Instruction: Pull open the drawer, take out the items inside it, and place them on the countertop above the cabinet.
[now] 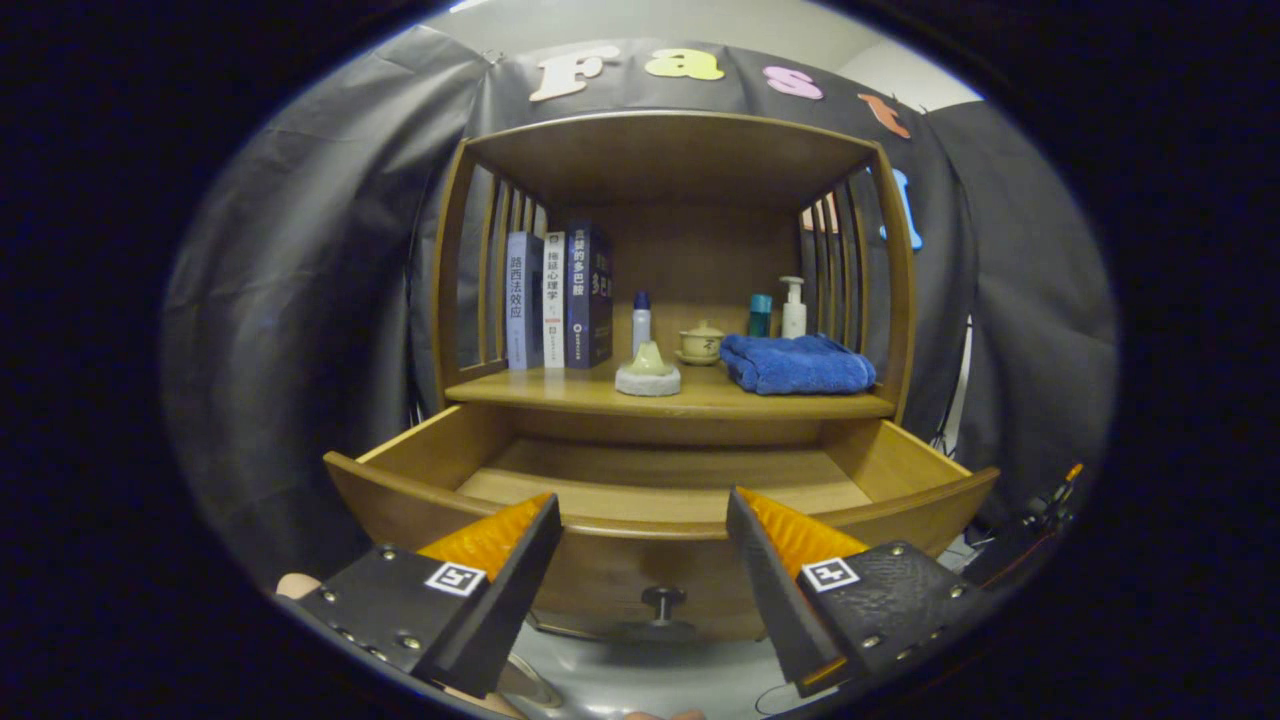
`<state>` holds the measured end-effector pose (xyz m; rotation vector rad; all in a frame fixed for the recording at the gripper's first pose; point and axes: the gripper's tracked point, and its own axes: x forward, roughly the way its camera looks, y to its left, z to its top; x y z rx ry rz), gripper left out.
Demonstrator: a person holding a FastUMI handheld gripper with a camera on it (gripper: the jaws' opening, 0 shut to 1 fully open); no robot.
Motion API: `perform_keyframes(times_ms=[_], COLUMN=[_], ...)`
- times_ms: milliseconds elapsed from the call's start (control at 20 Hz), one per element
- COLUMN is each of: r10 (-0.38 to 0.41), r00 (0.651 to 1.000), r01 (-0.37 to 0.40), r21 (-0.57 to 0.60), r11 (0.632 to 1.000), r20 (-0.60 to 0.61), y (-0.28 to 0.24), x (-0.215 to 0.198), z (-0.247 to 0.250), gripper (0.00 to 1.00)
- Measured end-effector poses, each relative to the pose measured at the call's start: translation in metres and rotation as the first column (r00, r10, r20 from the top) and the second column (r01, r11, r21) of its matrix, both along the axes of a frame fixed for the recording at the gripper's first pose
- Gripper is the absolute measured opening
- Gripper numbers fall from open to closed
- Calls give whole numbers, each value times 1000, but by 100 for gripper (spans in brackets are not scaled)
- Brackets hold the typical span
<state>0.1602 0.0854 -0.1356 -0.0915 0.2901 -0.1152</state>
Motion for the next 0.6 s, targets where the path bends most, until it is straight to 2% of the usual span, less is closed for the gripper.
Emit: perform_keyframes(times_ms=[150, 300, 600], r10=[-15, 7, -57], r00=[1000, 1000, 998], r01=[15, -8, 57], r21=[-35, -51, -28], r11=[999, 999, 998], r20=[-4, -13, -13], y=[-2, 1, -6], x=[-3, -6, -3], z=[-2, -5, -7], gripper=[99, 99, 98])
